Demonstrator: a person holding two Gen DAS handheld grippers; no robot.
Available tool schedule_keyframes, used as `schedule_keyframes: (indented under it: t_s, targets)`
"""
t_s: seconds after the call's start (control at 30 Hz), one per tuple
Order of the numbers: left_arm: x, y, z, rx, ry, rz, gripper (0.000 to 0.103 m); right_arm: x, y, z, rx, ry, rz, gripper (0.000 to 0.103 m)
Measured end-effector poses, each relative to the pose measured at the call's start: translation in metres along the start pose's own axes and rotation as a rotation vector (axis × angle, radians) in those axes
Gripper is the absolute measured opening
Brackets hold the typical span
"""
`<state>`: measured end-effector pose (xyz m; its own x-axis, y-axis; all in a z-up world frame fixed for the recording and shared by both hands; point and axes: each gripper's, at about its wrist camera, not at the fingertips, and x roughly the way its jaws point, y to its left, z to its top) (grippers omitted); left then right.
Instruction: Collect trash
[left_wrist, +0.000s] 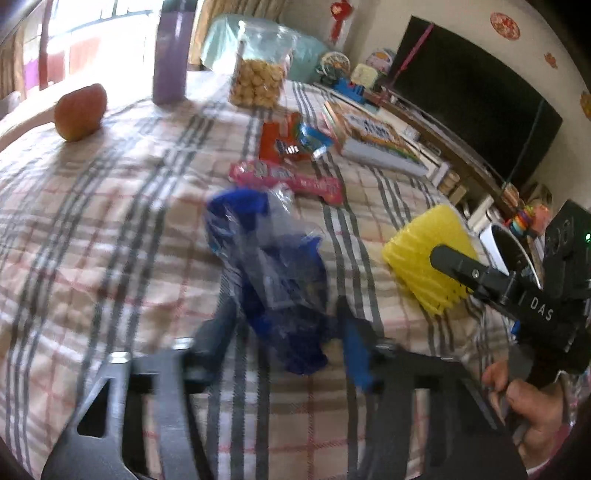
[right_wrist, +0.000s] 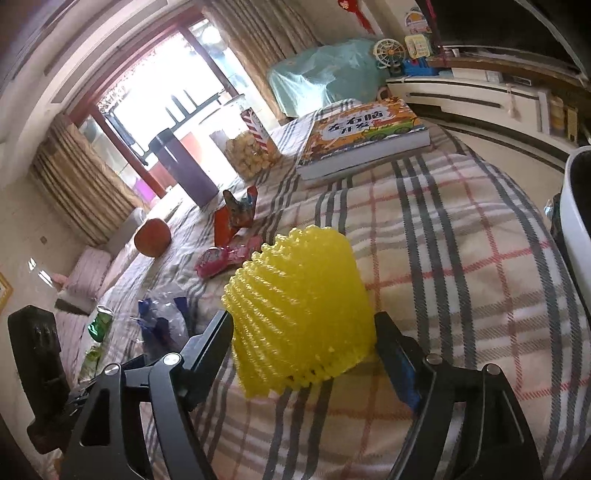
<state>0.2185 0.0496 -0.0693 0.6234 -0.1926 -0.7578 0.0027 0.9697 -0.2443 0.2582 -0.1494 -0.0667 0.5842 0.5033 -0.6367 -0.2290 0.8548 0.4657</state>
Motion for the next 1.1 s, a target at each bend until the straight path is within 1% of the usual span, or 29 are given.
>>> schedule_keyframes:
  t_s: [0.07,0.1,0.17,0.2,0.23,0.3,0.57,1.1]
  targets:
    - [-0.002,-0.002,-0.002,0.013,-0.017,0.002,0.038,-0.001,0.001,-0.002,-0.016,0.001,0.002,0.06]
    - [-0.003,-0.003,-0.003,0.019,-0.018,-0.007,0.038,-0.001,0.002,-0.003,-0.021,0.002,0.002,0.05]
    - [-0.005,-0.008,-0.004,0.032,-0.018,-0.023,0.036,-0.005,0.002,-0.006,-0.025,-0.002,0.001,0.041]
    - [-0.007,-0.012,-0.005,0.044,-0.022,-0.029,0.036,-0.009,0.002,-0.007,-0.026,-0.007,0.003,0.033]
    - [-0.009,-0.016,-0.006,0.058,-0.026,-0.034,0.035,-0.012,0.001,-0.007,-0.025,-0.01,0.004,0.029]
    - [-0.013,-0.027,-0.007,0.089,-0.034,-0.05,0.034,-0.02,0.0,-0.008,-0.017,-0.022,0.008,0.026]
    - [-0.019,-0.065,-0.01,0.179,-0.04,-0.107,0.034,-0.062,-0.01,-0.013,0.005,-0.078,0.007,0.026]
    - [-0.012,-0.132,-0.022,0.301,0.001,-0.178,0.034,-0.124,-0.056,-0.029,0.103,-0.173,-0.065,0.026]
